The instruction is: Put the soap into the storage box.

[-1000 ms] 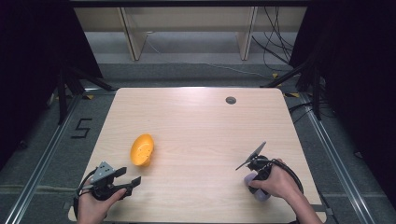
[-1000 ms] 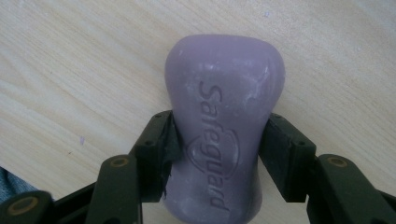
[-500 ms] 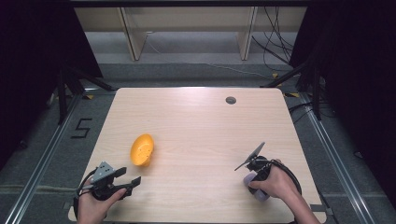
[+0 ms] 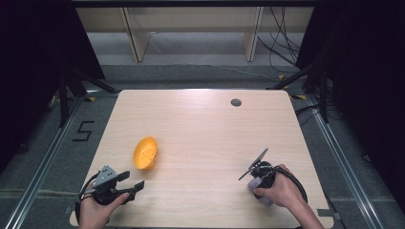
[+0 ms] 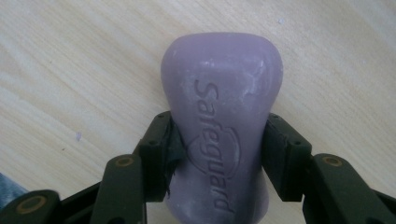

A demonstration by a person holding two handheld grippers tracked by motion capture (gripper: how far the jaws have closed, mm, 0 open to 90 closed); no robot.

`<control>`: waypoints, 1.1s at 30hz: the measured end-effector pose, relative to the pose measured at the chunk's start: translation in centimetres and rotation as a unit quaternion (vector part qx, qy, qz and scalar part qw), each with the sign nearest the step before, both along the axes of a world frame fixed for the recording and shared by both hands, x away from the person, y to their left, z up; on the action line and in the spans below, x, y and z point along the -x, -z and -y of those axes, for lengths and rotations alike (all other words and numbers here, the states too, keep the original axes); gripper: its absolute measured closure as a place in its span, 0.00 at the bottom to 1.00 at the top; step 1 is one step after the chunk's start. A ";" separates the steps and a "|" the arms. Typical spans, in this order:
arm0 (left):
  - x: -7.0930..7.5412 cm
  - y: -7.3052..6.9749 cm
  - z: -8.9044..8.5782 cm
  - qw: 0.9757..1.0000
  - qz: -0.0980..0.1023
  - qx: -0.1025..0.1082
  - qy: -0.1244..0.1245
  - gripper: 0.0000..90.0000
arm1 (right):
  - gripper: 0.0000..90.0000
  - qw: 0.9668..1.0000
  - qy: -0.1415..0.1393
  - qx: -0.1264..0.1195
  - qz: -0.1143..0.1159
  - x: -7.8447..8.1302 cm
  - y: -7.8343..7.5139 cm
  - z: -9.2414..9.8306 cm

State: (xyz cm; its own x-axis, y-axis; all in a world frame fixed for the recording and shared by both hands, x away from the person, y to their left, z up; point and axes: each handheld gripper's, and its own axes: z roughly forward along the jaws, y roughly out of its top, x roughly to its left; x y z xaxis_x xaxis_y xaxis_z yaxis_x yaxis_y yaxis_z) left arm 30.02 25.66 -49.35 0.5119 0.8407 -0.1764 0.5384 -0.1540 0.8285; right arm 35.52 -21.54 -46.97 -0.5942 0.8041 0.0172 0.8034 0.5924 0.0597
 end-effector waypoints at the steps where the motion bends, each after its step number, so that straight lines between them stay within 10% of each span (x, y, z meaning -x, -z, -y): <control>1: 0.0 0.0 0.0 1.000 0.000 0.002 0.001 0.28 | 0.56 1.000 0.003 0.004 0.004 0.3 -0.1 -0.2; 10: 0.0 0.0 0.1 1.000 0.000 -0.001 0.006 0.29 | 0.56 0.993 -0.080 0.021 0.085 2.1 -0.1 -0.4; 29: -0.1 0.1 0.1 1.000 0.000 0.002 0.005 0.29 | 0.56 0.979 -0.106 0.025 0.170 3.4 -1.3 -1.3; 33: -0.1 0.1 0.2 1.000 -0.001 0.009 0.002 0.29 | 0.56 0.972 -0.128 0.033 0.194 3.4 -1.4 -1.5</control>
State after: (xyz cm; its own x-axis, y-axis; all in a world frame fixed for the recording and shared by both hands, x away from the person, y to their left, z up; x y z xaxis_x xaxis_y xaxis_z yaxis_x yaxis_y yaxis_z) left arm 30.08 25.48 -49.45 0.5144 0.8355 -0.1932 0.5400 -0.1407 0.8298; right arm 32.08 -20.08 -45.58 -0.7266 0.6211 -0.2939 0.5541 0.7825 0.2841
